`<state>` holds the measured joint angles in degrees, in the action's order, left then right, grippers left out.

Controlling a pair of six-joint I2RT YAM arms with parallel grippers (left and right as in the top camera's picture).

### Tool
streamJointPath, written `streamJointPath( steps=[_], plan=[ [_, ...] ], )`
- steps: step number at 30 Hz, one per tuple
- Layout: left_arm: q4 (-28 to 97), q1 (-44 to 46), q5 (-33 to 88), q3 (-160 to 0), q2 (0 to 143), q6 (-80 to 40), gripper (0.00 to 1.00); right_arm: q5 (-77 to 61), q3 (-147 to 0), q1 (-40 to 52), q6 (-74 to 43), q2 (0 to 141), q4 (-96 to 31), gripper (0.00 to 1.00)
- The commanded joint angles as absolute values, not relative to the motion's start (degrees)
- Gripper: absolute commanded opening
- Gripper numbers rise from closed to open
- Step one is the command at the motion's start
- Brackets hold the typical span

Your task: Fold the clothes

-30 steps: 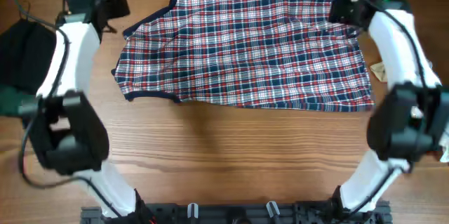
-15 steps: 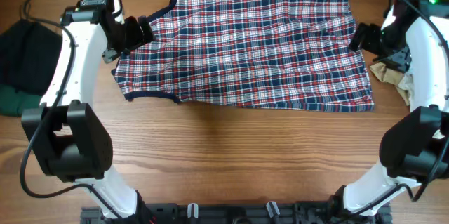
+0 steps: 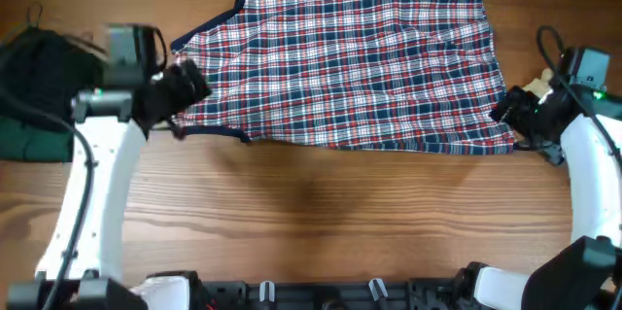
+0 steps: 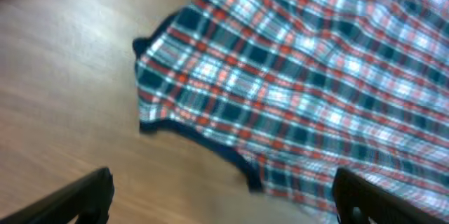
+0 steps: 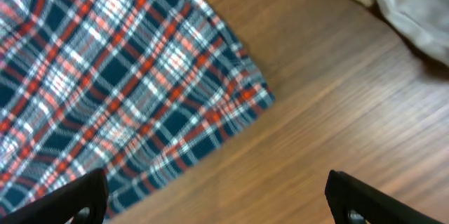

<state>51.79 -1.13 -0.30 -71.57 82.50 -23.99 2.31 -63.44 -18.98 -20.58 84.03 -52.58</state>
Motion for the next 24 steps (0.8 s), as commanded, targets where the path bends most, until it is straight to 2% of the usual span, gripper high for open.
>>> streamJointPath(
  steps=[1,7,13,24],
  plan=[
    [40.86,-2.85,-3.95,-57.63,84.51,-25.69,1.00,0.54,-60.23,-19.20,-21.61,83.81,-48.53,1.00],
    [31.99,-7.01,1.08,-56.88,92.09,-21.15,1.00,0.56,-56.69,-19.18,-20.99,86.35,-43.79,1.00],
    [31.16,-6.98,2.11,-56.88,98.17,-19.86,1.00,0.32,-53.95,-19.16,-20.93,90.80,-39.42,1.00],
    [29.71,-6.98,2.11,-56.88,98.43,-19.88,1.00,2.09,-53.95,-19.16,-20.86,100.71,-34.50,1.00]
  ],
)
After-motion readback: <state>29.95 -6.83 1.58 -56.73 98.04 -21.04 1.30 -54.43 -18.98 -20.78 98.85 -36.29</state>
